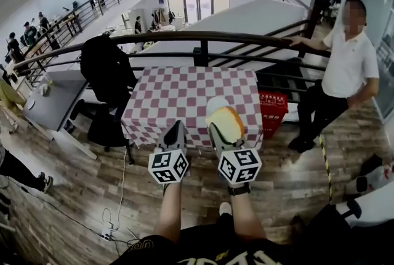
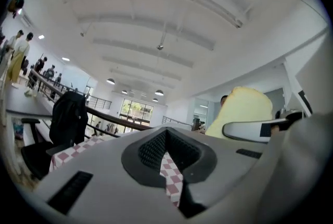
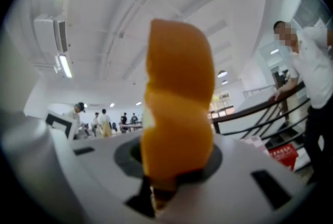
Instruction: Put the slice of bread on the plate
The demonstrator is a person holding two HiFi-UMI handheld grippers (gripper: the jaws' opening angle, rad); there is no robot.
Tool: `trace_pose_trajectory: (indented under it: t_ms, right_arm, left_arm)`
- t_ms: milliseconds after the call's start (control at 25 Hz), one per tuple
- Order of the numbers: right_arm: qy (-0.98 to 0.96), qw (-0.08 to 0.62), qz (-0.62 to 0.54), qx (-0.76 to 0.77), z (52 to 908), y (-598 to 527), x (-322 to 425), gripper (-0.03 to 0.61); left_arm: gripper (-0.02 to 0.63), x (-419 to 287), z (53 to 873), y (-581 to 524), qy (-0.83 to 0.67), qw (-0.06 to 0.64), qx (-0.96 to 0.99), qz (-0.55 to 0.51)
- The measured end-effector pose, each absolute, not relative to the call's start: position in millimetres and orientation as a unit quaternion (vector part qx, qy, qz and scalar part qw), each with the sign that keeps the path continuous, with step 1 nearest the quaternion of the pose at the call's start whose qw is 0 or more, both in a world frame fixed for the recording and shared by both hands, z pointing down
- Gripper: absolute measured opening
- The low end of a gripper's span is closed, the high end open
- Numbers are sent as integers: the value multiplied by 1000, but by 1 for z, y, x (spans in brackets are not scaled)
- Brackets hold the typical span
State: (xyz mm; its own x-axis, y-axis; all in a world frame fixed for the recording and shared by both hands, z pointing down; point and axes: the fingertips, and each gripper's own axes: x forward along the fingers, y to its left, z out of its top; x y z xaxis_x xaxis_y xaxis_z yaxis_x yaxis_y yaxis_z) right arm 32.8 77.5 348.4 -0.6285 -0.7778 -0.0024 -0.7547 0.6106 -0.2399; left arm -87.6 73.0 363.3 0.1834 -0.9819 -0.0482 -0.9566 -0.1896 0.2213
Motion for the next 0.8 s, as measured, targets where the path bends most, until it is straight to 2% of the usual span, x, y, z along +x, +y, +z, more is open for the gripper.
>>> trace_pose_trajectory:
  t_ms: [120, 240, 520, 800]
  right_arm:
    - [904, 67, -91, -413, 332, 45, 44, 97]
    - [905, 71, -80, -413, 329, 15, 64, 97]
    - [897, 63, -128, -419, 373, -27, 105, 97]
    - [900, 50, -137, -410, 391, -86, 85, 97]
  left_arm:
    - [18, -68, 339, 45, -655, 2, 753, -55]
    - [18, -51, 332, 23, -667, -29, 743, -45]
    - [18, -19, 371, 3, -670, -10, 742, -8]
    - [18, -26, 386, -64, -662, 0, 750, -3]
